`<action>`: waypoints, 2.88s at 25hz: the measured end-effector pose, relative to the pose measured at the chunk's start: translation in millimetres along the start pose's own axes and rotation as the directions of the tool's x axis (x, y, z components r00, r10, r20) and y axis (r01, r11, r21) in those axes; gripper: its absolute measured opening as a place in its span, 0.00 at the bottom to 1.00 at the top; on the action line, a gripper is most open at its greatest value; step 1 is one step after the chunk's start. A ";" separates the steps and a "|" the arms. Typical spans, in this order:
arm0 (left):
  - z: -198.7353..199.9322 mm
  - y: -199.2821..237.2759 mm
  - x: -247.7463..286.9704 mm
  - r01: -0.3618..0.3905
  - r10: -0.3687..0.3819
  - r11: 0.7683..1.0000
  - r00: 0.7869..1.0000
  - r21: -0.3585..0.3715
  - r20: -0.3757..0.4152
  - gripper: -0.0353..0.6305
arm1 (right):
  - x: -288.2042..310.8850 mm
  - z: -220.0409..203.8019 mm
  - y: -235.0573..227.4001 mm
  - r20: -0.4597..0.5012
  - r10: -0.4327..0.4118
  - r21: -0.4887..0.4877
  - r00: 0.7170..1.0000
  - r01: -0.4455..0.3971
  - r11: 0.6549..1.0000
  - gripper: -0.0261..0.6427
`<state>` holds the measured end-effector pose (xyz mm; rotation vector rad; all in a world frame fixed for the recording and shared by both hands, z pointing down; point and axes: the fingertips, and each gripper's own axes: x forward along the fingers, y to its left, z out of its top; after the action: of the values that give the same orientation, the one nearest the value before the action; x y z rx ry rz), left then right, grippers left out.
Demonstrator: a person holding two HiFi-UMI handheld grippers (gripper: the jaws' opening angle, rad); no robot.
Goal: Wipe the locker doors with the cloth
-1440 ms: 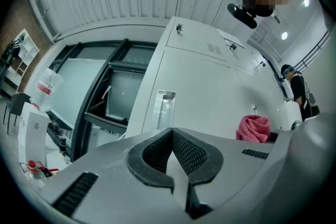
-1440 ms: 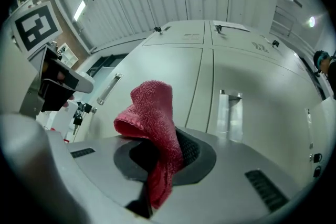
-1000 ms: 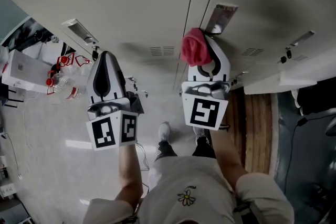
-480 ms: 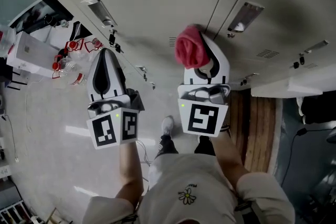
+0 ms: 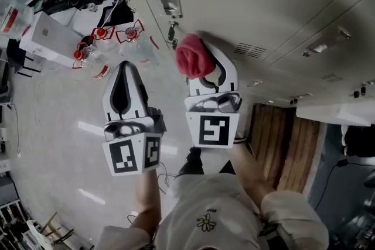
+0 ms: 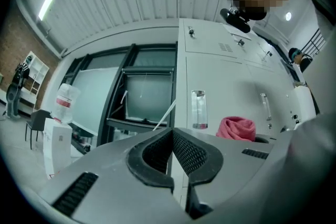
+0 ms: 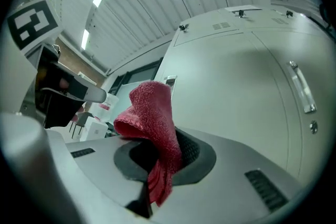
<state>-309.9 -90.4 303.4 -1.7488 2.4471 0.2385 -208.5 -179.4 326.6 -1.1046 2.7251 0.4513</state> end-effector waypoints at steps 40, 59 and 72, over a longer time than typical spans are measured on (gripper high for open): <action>-30.9 -10.2 24.8 0.055 -0.056 0.998 0.997 -0.019 -0.053 0.08 | 2.4 -44.2 -15.2 -0.076 -0.021 -0.112 0.997 0.013 0.994 0.08; -53.4 -151.0 39.8 0.214 -0.222 0.969 0.973 -0.120 -0.061 0.08 | -86.8 -58.5 -157.7 -0.158 -0.223 -0.210 0.962 0.188 0.959 0.08; -53.5 -152.0 28.4 0.184 -0.192 0.976 0.980 -0.114 -0.061 0.08 | -90.2 -53.7 -165.5 -0.124 -0.235 -0.166 0.964 0.214 0.963 0.08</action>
<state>-175.7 -175.7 341.9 -2.0532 2.3346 0.2979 -30.4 -251.6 365.4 -1.5222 2.6740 0.5707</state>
